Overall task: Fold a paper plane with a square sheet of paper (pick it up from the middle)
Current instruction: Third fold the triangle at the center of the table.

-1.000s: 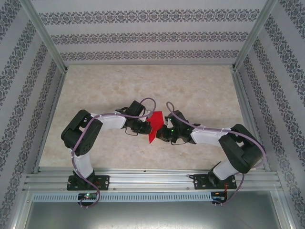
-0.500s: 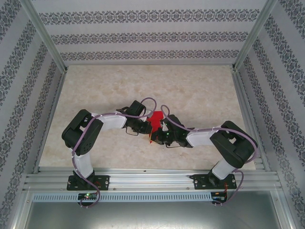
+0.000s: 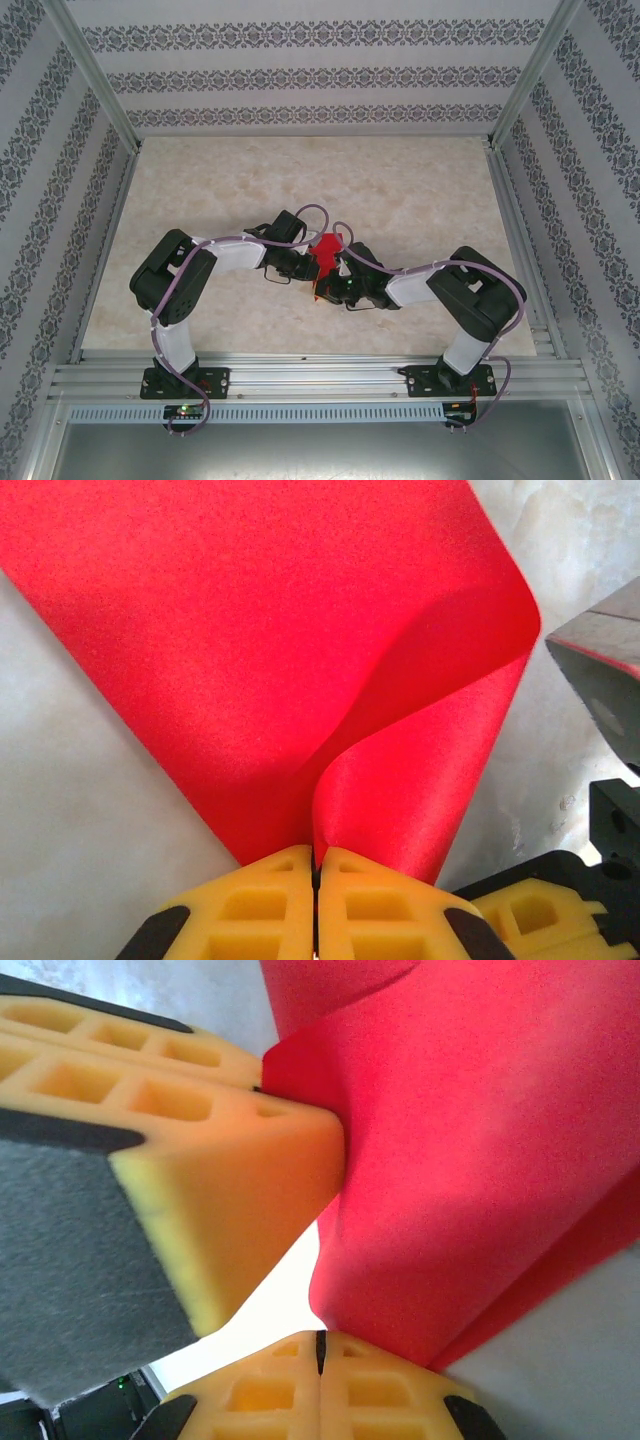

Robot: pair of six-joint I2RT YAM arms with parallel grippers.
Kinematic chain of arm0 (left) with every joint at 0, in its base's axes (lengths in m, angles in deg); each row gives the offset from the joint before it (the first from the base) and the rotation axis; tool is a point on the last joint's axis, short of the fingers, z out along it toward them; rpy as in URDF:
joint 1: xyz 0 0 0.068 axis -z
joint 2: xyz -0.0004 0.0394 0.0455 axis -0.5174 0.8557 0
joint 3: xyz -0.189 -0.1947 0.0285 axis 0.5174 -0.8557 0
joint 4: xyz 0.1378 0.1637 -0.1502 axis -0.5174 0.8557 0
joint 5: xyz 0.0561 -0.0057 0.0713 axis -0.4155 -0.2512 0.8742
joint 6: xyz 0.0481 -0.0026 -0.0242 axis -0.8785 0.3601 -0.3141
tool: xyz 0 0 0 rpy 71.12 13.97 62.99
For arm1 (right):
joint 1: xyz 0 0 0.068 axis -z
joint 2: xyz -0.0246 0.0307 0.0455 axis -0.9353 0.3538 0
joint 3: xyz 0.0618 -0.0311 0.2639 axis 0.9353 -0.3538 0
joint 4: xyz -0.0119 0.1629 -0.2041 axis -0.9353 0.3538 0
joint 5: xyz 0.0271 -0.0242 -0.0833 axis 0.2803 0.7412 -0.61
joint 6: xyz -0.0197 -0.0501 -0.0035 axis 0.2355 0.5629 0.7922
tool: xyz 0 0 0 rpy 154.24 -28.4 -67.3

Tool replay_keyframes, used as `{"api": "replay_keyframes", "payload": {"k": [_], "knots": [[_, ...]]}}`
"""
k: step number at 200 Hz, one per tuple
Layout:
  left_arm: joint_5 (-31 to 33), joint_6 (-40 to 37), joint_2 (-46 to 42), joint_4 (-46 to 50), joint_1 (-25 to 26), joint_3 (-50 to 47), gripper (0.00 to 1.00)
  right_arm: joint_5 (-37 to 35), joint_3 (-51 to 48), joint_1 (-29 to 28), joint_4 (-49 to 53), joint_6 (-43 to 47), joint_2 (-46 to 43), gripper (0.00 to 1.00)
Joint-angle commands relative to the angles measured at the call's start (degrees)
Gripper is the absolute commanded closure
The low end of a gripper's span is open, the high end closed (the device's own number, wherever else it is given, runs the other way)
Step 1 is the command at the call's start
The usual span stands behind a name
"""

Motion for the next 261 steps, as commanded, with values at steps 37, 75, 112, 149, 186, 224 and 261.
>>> {"api": "replay_keyframes", "payload": {"k": [37, 75, 112, 149, 186, 224, 261], "knots": [[2.8, -0.9, 3.0, 3.3, 0.6, -1.1, 0.91, -0.9, -3.0, -0.7, -0.1, -0.8, 0.4, 0.98], [2.8, -1.0, 2.9, 3.4, 0.6, -0.9, 0.91, -2.1, -0.1, -0.9, 7.5, 2.1, -6.5, 0.98], [2.8, -1.0, 3.1, 3.4, 0.6, -0.8, 0.91, -0.5, 2.4, -1.0, 8.8, 3.0, -6.4, 0.97], [2.6, -1.0, 3.2, 3.4, 0.6, -0.8, 0.91, 0.1, 5.3, -2.6, 7.3, 2.4, -1.1, 0.97], [2.7, -1.0, 3.2, 3.5, 0.7, -0.8, 0.91, -2.9, 2.9, -2.7, 10.0, 2.8, -0.3, 0.97], [2.8, -1.1, 3.1, 3.6, 0.7, -0.7, 0.91, -2.1, 0.9, -2.8, 7.2, 1.5, 2.1, 0.97], [2.8, -1.1, 3.2, 3.7, 0.6, -0.7, 0.91, -1.6, 1.3, -1.8, 7.1, 1.5, -2.9, 0.96]]}}
